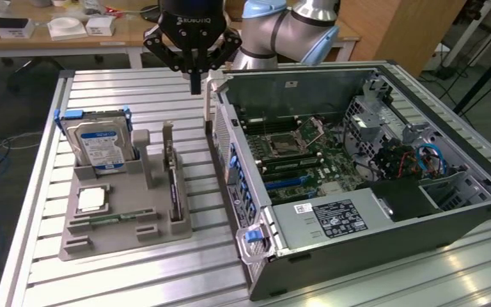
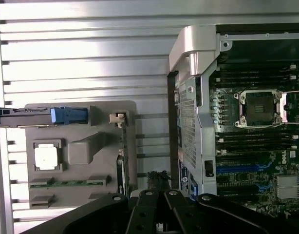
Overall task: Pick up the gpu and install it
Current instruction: 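Reach for the gpu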
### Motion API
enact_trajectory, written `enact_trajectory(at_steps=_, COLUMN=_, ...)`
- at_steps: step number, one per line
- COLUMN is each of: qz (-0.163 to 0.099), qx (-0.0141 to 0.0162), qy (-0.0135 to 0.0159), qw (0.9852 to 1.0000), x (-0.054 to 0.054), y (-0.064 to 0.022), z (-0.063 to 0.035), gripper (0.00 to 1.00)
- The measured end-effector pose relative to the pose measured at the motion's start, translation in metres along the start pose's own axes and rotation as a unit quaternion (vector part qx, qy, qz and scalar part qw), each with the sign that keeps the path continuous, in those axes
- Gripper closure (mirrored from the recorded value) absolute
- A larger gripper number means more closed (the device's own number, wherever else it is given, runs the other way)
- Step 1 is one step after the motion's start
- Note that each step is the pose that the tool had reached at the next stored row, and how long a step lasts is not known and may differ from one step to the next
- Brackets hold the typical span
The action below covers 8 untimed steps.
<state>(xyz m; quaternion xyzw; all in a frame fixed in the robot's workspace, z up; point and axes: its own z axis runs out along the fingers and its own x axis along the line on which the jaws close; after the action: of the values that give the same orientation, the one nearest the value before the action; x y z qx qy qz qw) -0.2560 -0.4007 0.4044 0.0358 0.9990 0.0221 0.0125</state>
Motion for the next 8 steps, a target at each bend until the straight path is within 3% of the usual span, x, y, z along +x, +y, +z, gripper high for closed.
enact_trajectory(at_steps=8, qz=0.000, qx=0.0000, qy=0.0000, qw=1.0000, x=0.016, y=-0.0011, z=-0.0004, gripper=0.89)
